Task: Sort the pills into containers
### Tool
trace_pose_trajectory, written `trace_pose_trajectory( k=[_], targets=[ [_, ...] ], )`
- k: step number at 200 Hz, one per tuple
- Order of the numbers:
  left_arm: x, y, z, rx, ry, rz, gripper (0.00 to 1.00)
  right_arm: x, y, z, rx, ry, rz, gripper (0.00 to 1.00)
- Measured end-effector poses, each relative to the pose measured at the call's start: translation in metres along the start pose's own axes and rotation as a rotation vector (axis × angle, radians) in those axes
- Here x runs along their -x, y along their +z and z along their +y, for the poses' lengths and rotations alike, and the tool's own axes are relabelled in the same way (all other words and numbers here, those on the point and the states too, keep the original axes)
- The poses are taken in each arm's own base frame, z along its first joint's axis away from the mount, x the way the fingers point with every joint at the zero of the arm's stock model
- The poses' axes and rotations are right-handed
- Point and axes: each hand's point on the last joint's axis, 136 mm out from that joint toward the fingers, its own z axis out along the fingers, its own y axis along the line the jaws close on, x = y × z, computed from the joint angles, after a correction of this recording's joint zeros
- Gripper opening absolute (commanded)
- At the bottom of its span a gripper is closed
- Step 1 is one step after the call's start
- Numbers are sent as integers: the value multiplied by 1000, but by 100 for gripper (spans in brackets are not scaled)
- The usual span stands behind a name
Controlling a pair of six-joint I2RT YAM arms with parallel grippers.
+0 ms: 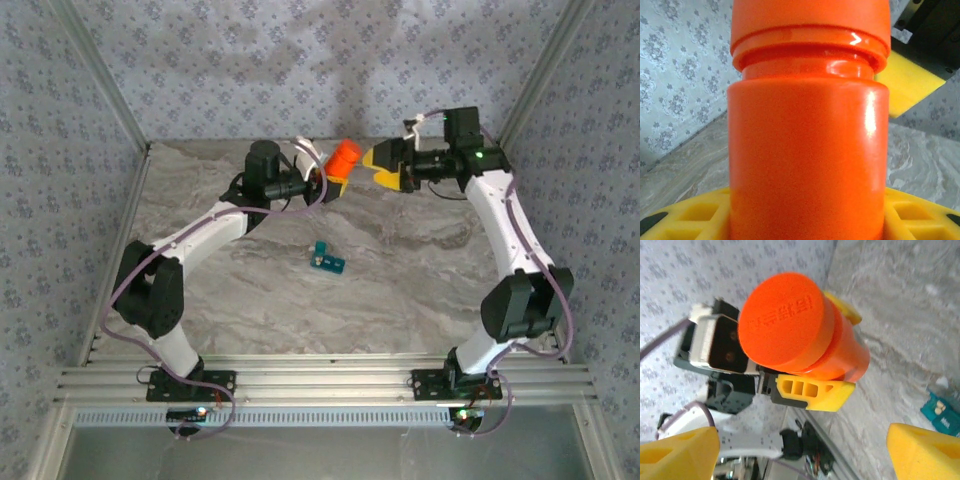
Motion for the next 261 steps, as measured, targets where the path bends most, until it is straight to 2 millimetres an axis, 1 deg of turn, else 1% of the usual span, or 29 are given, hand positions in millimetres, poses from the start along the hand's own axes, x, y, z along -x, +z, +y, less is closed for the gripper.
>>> trace_pose_trajectory(
  k=[28,42,58,73,101,132,163,176,210,261],
  targets=[
    [11,-1,1,3,-59,-38,0,30,-29,9,-75,-77,-184,86],
    [17,-1,1,2,-89,-52,0,43,-38,12,-123,-108,-264,86],
    [26,-1,1,-5,-113,-73,0,54,-43,11,-168,-130,-326,86],
    [34,-2,-1,-18,-134,-90,0,63,-44,6,-210,-140,-370,86],
    [45,-3,-5,-43,-164,-116,0,72,-44,2,-253,-159,-415,85],
    [49,-3,-11,-85,-190,-123,0,76,-35,16,-235,-213,-428,85],
    [48,-1,-14,-114,-213,-118,0,77,-18,33,-196,-264,-406,85],
    [47,0,-15,-121,-216,-116,0,76,-9,38,-185,-280,-390,85],
    [47,-1,-16,-131,-222,-114,0,74,14,40,-168,-293,-345,84],
    [47,-1,-18,-143,-221,-111,0,75,30,44,-152,-305,-319,79]
  ],
)
